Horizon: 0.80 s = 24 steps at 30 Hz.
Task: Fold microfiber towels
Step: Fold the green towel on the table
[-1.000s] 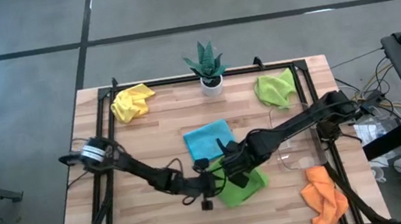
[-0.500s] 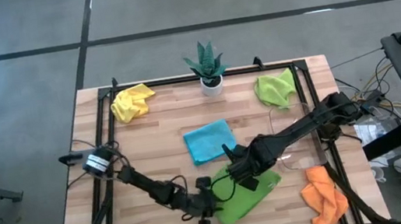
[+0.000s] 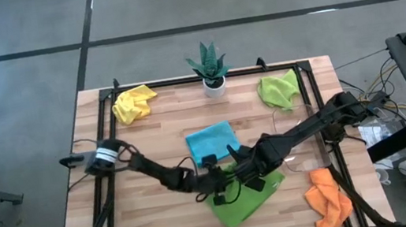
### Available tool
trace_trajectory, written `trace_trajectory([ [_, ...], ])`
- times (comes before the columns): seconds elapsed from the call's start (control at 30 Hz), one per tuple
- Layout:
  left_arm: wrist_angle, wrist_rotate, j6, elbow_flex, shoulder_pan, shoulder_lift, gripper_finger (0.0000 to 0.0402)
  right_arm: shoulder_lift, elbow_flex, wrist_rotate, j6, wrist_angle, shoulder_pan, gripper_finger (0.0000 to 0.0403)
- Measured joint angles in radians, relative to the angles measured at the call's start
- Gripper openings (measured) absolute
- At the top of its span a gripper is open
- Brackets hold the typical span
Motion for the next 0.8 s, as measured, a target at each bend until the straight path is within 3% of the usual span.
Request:
trace_trajectory([
  [0.33, -0.044, 0.021, 0.003, -0.006, 0.023, -0.020, 0.0112, 0.004, -0.002, 0.007, -0.004, 0.062, -0.002, 0.0009],
  [0.63, -0.569, 0.008, -0.064, -0.030, -0.007, -0.299, 0.0112, 0.004, -0.005, 0.030, 0.099, 0.074, -0.007, 0.0009],
  [0.8, -0.651, -0.034, -0.253, -0.113, -0.055, -0.429, 0.0112, 0.014, -0.005, 0.029, 0.139, 0.088, -0.024, 0.0009],
])
